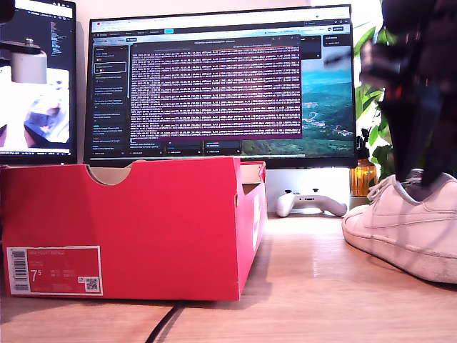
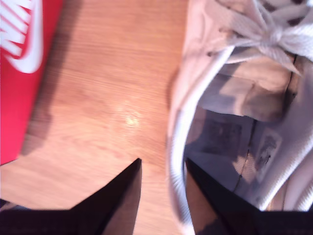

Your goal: Pack the white shoes by picking the first shoe and placing it inside the red shoebox, left side, then picking and rotating the second shoe and placing it in the shoebox

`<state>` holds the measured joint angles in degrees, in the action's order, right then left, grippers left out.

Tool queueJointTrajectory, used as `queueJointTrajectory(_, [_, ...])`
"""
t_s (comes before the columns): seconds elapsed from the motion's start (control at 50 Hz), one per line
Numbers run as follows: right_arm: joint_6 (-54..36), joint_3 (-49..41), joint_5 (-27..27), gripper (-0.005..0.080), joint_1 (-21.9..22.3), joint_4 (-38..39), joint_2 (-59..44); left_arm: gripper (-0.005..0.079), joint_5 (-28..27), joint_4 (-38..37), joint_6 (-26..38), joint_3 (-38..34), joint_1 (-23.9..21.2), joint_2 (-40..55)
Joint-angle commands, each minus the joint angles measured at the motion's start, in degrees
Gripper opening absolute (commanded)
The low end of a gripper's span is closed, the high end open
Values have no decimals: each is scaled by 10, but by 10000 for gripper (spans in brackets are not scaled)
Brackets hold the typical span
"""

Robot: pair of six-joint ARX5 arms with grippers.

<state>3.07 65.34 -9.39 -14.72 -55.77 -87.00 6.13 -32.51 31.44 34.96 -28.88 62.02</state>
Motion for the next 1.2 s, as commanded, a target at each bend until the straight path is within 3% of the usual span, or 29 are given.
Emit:
queueJointTrajectory(0.0, [1,-7,14,251,0,0,-17,-19,-1,7,-6,2,-3,2])
queueJointTrajectory(0.58, [-1,-7,21,243,-3,3,-94,-19,-1,6,-6,2,-3,2])
queueJointTrajectory(0.68, [0,-7,21,127,-3,17,-98,-19,-1,5,-6,2,-3,2])
queueJointTrajectory(0.74, [1,-7,20,-16,-3,31,-98,-19,-1,5,-6,2,-3,2])
queueJointTrajectory(0.94, [22,-3,1,-13,-8,44,-93,-19,-1,5,-6,2,-3,2])
queueJointTrajectory(1.18, [53,62,-72,-13,-36,56,-63,-19,-1,5,-6,2,-3,2])
